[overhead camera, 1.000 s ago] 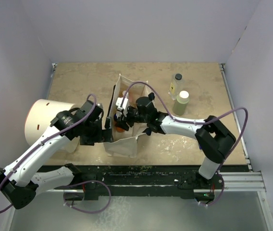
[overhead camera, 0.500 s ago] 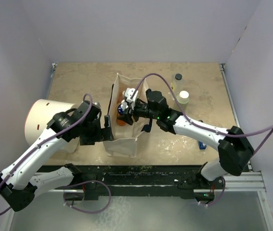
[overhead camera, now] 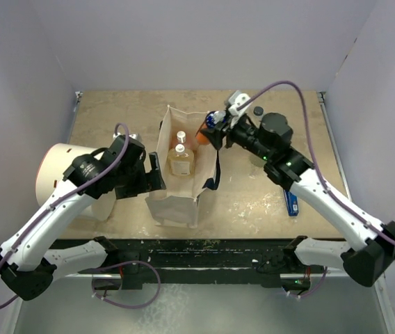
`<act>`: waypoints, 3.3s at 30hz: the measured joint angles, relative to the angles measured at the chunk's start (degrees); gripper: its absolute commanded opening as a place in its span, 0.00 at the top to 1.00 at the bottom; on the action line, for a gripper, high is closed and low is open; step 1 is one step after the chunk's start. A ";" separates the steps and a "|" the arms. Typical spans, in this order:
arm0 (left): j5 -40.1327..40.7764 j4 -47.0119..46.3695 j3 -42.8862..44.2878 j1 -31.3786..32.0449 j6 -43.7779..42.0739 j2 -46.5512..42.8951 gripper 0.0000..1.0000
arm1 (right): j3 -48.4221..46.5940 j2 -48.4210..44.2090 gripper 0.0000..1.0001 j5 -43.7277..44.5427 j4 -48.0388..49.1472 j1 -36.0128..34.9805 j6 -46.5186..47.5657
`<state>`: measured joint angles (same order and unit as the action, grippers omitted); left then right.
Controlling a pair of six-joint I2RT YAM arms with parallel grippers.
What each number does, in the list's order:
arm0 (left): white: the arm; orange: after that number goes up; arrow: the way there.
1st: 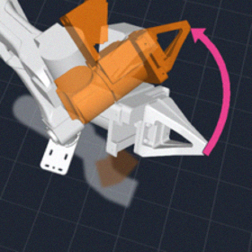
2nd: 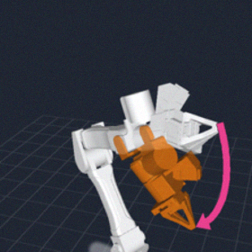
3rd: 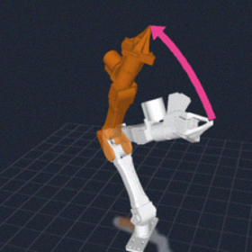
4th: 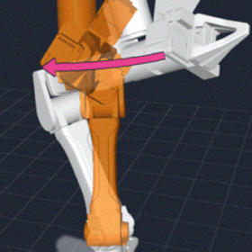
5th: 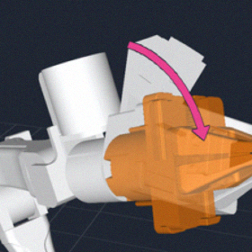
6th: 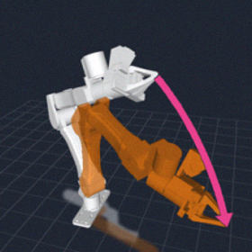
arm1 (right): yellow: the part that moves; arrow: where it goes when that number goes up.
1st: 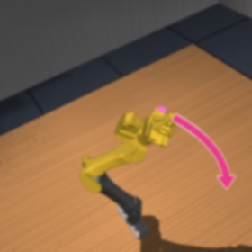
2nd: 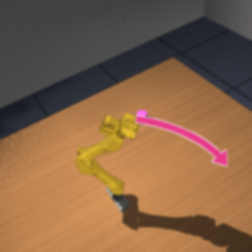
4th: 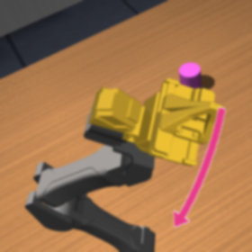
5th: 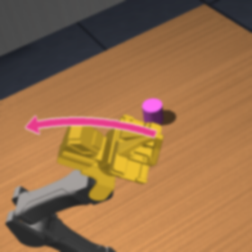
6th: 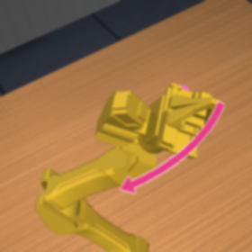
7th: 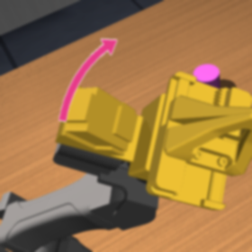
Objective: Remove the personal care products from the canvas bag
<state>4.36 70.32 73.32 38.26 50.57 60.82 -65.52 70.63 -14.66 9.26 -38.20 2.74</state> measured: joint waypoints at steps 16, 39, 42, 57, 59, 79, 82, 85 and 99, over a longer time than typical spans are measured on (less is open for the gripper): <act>3.65 -0.61 3.61 0.00 -0.42 3.28 0.01 | 20.59 -17.77 1.00 18.53 -0.37 15.67 -0.44; 6.40 2.54 9.16 0.00 -4.68 5.01 0.01 | 41.18 -2.25 1.00 28.30 22.38 24.50 -8.46; 6.78 2.71 9.73 0.00 -5.14 5.03 0.01 | 40.96 -1.31 1.00 28.24 22.29 24.55 -8.46; 7.89 3.02 9.70 0.00 -5.25 4.46 0.01 | 36.87 0.83 0.73 28.63 17.90 24.55 -9.55; 7.87 2.82 9.70 0.00 -5.11 4.31 0.01 | 36.81 0.85 0.69 28.52 17.38 24.55 -9.75; 9.49 2.40 7.48 0.00 -0.42 -1.66 0.01 | 36.39 -6.91 0.04 26.73 16.76 24.55 -10.36; 8.55 1.38 5.64 0.00 0.59 -2.10 0.01 | 36.39 -10.93 0.00 26.49 15.56 24.55 -10.58; 7.08 0.39 2.97 0.00 1.57 -2.69 0.01 | 36.37 -14.97 0.00 25.05 13.03 24.55 -11.19; 2.89 0.52 -1.01 0.00 3.93 -3.89 0.01 | 21.49 -15.58 0.00 7.17 7.78 22.38 -12.76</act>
<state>7.25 70.85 72.31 38.26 54.50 56.93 -44.03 55.05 -7.49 17.04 -15.81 -10.02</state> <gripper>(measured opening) 0.993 0.998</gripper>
